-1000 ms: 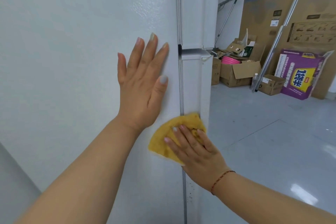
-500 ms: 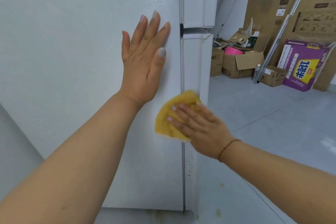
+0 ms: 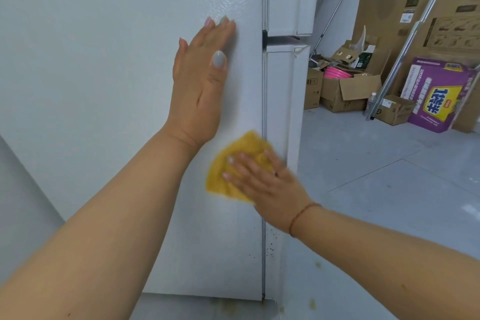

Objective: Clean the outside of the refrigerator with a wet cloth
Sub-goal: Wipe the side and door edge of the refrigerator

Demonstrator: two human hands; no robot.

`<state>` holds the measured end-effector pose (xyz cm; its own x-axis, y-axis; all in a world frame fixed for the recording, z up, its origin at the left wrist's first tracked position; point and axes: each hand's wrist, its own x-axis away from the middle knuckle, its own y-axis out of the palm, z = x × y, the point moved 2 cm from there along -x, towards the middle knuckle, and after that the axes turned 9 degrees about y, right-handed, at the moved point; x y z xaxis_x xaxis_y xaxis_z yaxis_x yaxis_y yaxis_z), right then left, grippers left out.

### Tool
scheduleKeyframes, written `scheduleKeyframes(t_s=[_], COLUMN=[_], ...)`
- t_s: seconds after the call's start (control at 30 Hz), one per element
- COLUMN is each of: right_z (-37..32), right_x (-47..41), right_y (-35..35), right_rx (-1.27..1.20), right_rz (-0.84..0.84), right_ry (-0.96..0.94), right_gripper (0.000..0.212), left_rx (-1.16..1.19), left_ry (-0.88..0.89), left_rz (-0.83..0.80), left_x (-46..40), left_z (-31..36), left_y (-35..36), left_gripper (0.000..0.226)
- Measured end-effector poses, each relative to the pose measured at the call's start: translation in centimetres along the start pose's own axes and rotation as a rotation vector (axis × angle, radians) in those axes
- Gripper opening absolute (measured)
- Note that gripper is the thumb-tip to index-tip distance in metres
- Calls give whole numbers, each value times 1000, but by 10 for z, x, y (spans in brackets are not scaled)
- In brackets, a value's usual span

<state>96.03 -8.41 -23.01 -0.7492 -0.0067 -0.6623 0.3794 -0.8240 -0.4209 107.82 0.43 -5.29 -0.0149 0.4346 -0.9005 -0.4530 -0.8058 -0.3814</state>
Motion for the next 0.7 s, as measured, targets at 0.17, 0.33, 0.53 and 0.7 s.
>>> scheduleKeyframes(t_s=[0.17,0.33,0.53,0.7], right_z=[-57,-51,35,87], right_x=[90,95,10,-62], right_y=[33,32,-30,-59], right_rx=[89,29,-95,-31], right_rz=[-375,-303,82,231], right_ry=[-370,-277,137,306], right_gripper=[76,75,58,52], left_rx=[5,45,66,106], left_ry=[-18,-69,-214,-265], left_rz=[45,7,124,207], left_x=[19,66,97,99], left_z=[5,-1,-1,-1], left_y=[6,19,23,23], left_gripper=[70,73,52,36])
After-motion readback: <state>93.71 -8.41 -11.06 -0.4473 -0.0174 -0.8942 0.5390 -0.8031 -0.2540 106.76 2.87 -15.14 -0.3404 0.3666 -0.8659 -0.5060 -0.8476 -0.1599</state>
